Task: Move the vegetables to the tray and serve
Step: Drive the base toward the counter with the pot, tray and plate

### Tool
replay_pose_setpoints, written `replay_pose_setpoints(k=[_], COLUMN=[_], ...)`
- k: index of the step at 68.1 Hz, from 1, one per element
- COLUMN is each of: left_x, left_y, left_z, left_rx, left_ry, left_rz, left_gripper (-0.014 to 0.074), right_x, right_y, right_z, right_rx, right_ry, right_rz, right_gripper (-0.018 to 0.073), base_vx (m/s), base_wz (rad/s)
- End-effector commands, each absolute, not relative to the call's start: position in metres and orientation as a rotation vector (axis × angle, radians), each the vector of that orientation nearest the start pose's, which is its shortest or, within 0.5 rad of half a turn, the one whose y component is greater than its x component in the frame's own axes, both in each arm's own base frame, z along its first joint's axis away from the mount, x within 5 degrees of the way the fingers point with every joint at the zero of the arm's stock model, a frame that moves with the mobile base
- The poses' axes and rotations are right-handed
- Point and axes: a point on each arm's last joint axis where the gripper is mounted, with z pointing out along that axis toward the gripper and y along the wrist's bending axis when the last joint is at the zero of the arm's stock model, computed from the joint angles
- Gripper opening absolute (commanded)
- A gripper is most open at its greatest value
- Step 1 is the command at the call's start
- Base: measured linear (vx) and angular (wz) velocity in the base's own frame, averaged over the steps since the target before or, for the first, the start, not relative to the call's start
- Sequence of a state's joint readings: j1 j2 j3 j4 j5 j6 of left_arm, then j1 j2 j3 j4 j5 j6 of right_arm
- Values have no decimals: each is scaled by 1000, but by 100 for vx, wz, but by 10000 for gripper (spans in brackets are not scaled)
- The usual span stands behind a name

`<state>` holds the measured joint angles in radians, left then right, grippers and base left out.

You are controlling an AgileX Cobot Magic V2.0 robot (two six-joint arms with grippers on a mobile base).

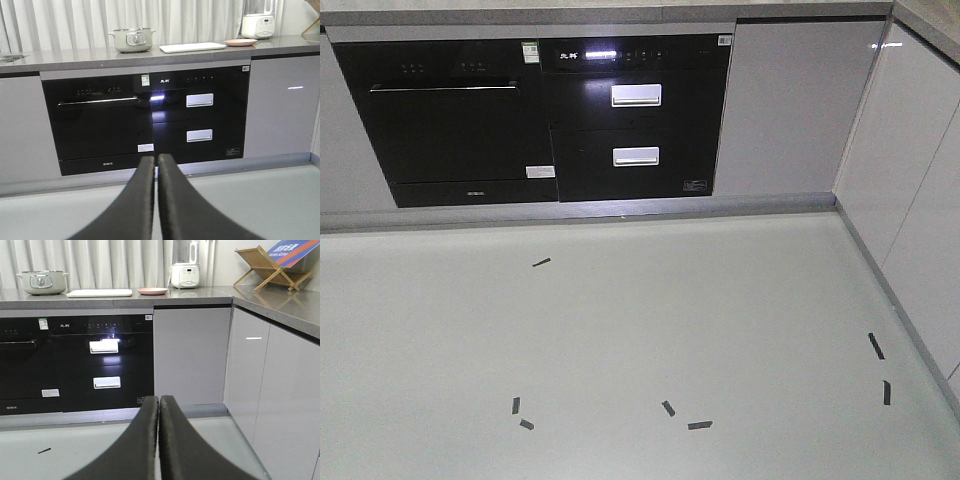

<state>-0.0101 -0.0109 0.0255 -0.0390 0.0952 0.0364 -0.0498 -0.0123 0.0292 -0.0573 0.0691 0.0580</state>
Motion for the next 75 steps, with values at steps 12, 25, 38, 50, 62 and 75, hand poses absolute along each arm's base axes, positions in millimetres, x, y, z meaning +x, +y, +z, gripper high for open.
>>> replay_pose_setpoints(k=[12, 25, 38, 50, 62, 75], left_x=[56, 56, 56, 56, 56, 56], left_y=[0, 0, 0, 0, 0, 0], left_z=[196, 196, 196, 196, 196, 196], left_rx=[0, 0, 0, 0, 0, 0], left_ry=[1528, 1528, 1528, 1528, 1528, 1528], left_rz=[-11, -11, -11, -11, -11, -11], left_gripper=[-6, -6, -6, -6, -6, -6], right_x=[57, 57, 57, 57, 57, 57], right_y=[-3, -3, -3, -3, -3, -3], right_z=[200, 200, 200, 200, 200, 200], right_rx=[24, 24, 24, 24, 24, 24], right_ry=[1502, 1502, 1502, 1502, 1502, 1502], right_rz=[-50, -50, -50, -50, -50, -50], right_gripper=[-6, -6, -6, -6, -6, -6], base_vx=[1, 2, 3, 4, 5, 8], base_wz=[-1, 0, 1, 2, 4, 9])
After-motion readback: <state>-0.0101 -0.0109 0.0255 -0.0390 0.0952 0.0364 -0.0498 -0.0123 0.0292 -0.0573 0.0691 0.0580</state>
